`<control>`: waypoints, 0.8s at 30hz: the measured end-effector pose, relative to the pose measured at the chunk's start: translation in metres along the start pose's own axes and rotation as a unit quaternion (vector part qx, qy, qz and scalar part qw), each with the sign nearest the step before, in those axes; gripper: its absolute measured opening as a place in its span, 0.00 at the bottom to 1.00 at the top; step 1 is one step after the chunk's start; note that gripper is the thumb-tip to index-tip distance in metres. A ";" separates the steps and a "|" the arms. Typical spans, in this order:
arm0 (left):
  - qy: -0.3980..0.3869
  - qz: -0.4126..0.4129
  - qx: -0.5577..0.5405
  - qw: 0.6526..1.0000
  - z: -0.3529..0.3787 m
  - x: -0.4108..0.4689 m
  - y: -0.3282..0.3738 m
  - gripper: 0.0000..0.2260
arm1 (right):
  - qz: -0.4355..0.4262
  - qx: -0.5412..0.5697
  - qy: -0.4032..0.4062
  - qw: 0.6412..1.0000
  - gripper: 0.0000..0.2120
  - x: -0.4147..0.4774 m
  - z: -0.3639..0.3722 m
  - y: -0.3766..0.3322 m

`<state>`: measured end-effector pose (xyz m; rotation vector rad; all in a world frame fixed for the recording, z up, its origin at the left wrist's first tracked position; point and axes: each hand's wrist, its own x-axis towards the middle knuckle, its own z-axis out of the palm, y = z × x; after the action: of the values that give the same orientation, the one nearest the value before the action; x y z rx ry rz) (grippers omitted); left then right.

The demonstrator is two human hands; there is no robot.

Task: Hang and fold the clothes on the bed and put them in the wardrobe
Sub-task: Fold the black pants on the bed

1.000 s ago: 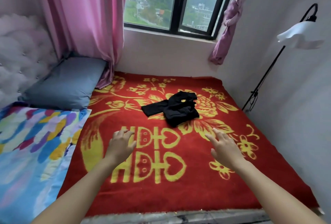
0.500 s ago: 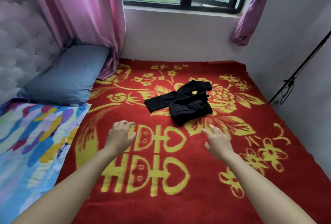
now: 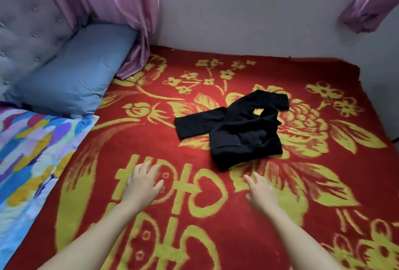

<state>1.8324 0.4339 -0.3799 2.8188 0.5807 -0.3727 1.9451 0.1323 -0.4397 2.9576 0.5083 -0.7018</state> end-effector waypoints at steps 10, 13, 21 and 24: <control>-0.010 -0.048 -0.002 0.999 0.042 0.087 -0.011 0.24 | 0.027 -0.009 0.026 0.999 0.35 0.156 0.020 0.016; -0.013 -0.031 0.011 0.999 0.059 0.100 -0.017 0.25 | 0.032 0.018 -0.019 0.999 0.39 0.193 0.036 0.025; -0.016 -0.029 0.051 0.998 0.083 0.101 -0.042 0.24 | 0.049 0.112 -0.022 0.992 0.27 0.229 0.084 0.014; -0.030 -0.030 0.046 0.998 0.087 0.099 -0.034 0.24 | 0.056 0.113 0.004 0.992 0.20 0.224 0.082 0.016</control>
<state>1.8885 0.4747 -0.4970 2.8714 0.6534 -0.5055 2.1037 0.1741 -0.6134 3.1669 0.2775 -0.7839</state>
